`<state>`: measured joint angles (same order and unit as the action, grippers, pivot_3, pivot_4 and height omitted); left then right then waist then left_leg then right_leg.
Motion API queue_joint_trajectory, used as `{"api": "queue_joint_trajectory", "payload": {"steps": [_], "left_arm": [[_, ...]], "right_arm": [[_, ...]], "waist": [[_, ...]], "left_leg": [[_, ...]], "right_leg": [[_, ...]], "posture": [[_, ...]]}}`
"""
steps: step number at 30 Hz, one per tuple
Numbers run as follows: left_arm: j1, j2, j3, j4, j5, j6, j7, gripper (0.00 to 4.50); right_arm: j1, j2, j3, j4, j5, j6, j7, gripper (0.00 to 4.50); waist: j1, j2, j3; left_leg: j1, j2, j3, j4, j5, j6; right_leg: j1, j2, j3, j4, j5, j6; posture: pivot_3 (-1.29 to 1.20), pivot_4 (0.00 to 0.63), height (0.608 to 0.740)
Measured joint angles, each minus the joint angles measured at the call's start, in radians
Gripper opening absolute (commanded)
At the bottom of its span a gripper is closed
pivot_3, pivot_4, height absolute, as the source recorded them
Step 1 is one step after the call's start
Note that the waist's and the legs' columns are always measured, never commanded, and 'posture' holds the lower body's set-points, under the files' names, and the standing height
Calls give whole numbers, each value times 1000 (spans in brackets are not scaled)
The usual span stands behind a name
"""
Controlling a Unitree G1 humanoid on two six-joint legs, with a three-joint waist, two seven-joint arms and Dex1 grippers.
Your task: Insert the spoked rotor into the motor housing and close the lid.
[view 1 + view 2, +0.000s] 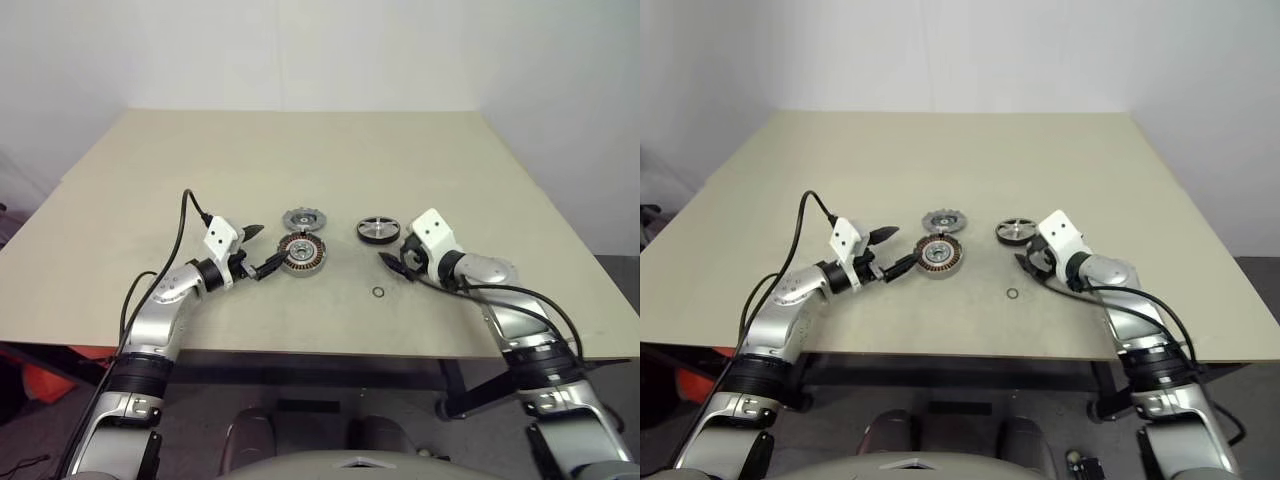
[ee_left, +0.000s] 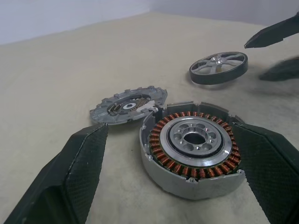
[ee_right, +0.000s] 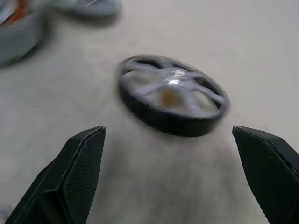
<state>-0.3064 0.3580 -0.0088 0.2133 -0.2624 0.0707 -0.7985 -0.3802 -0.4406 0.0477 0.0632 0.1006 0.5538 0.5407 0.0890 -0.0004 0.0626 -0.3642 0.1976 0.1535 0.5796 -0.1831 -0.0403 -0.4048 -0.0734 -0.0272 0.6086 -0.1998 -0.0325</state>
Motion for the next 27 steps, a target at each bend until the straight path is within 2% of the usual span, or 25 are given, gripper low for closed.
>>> {"api": "queue_joint_trajectory", "payload": {"steps": [4, 8, 13, 19, 27], "left_arm": [[3, -1, 0, -7, 1, 0, 5, 4454], [12, 3, 0, -9, 4, 0, 5, 4454], [11, 4, -1, -9, 12, 0, 4, 4454], [11, 4, -5, -9, 23, -2, 4, 4454], [10, 4, -11, -9, 50, -25, 9, 4454]], "right_arm": [[-50, 89, -152, -14, 159, 185, -37, 4500], [-64, 98, -225, -53, 266, 311, -41, 4500], [-126, 150, -385, 3, 340, 479, -179, 4500], [-166, 225, -556, 38, 431, 608, -304, 4500], [-219, 335, -674, 91, 497, 674, -440, 4500]], "waist": [[5, 0, 0], [9, 1, 0], [7, 1, -1], [6, 1, -1], [8, 2, -1]], "left_leg": [[0, -1, 0, 0, 0, 0], [-1, -1, 0, 0, 1, -2], [1, -1, 0, 0, 3, -6], [1, 0, 0, -1, 4, -7], [1, -1, 0, -2, 4, -7]], "right_leg": [[1, 0, 0, 0, 0, -1], [1, -1, 0, 0, 0, -1], [1, 0, 0, 1, 0, 0], [1, 0, 0, 1, 0, 0], [0, -1, 0, 0, 0, 0]], "posture": [[0, 0, 740], [0, 0, 740], [0, 0, 740], [0, 0, 740], [0, 0, 740]]}}
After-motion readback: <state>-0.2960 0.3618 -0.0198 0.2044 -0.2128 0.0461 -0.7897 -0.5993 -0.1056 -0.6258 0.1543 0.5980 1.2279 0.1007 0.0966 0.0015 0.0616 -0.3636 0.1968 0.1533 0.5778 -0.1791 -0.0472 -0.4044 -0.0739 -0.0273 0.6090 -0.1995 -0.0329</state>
